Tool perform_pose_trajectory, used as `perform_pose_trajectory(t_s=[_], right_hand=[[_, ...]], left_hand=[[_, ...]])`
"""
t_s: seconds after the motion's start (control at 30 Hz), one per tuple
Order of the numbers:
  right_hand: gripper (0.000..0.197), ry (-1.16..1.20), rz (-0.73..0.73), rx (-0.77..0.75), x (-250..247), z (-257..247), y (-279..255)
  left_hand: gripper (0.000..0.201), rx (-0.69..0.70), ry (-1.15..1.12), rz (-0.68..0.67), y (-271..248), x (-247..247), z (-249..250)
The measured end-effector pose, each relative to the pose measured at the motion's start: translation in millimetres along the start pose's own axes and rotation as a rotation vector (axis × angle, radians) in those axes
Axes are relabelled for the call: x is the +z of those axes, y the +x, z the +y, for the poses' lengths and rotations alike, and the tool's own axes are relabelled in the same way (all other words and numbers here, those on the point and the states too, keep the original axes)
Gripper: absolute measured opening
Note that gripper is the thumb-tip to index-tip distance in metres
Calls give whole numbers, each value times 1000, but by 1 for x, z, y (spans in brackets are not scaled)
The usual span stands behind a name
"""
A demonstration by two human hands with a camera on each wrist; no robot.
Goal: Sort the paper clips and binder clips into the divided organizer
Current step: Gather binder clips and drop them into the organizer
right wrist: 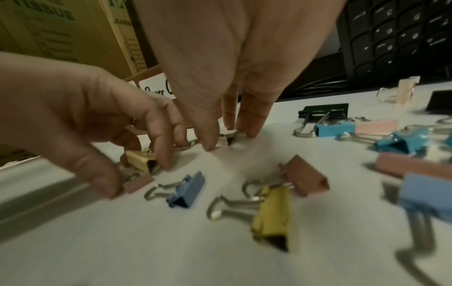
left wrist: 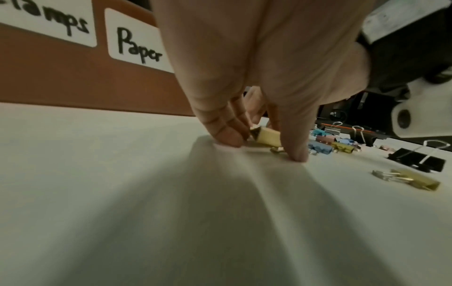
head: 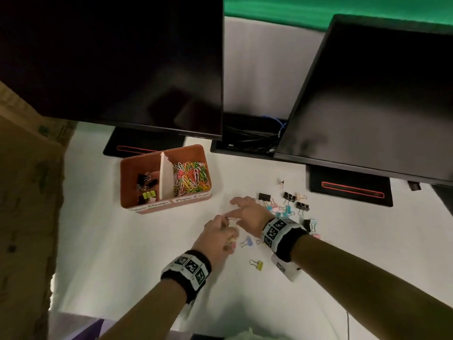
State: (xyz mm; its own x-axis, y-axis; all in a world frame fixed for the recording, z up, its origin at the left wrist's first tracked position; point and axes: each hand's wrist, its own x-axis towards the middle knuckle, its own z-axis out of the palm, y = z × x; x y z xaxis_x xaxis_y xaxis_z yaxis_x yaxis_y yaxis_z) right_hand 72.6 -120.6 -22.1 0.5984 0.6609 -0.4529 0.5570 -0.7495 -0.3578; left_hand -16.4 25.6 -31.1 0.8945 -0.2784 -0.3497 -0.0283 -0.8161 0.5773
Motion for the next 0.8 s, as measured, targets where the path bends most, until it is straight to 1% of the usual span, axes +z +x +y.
perform_pose_trajectory(t_s=[0.03, 0.07, 0.13, 0.17, 0.23, 0.3, 0.4, 0.5, 0.57, 0.6, 0.73, 0.8], right_hand=[[43, 17, 26, -4, 2, -1, 0], [40, 33, 50, -15, 4, 0, 0], [35, 70, 77, -20, 7, 2, -1], [32, 96, 77, -5, 7, 4, -2], [30, 147, 70, 22, 6, 5, -5], [30, 180, 54, 29, 5, 7, -5], [30, 198, 19, 38, 4, 8, -6], [27, 241, 52, 55, 4, 9, -8], [24, 271, 78, 56, 3, 9, -10], [22, 277, 86, 49, 3, 9, -10], [19, 267, 80, 35, 1, 8, -12], [18, 263, 71, 40, 0, 7, -12]], left_hand=[[12, 4, -25, 17, 2, 1, -3], [8, -23, -87, 18, 2, 1, -2], [10, -97, -130, 57, 1, 0, -7], [10, -110, -170, 68, 0, 0, -8], [15, -111, -226, 119, -1, -1, -10], [20, -79, -211, 128, -1, -2, -12], [26, -87, -289, 151, 0, -7, -15], [35, -82, -315, 172, -2, -12, -20], [41, -35, -313, 144, -4, -13, -20], [40, -11, -292, 111, -4, -13, -18], [25, 14, -96, -40, 1, -6, -14], [18, -1, -84, -52, 3, -3, -13]])
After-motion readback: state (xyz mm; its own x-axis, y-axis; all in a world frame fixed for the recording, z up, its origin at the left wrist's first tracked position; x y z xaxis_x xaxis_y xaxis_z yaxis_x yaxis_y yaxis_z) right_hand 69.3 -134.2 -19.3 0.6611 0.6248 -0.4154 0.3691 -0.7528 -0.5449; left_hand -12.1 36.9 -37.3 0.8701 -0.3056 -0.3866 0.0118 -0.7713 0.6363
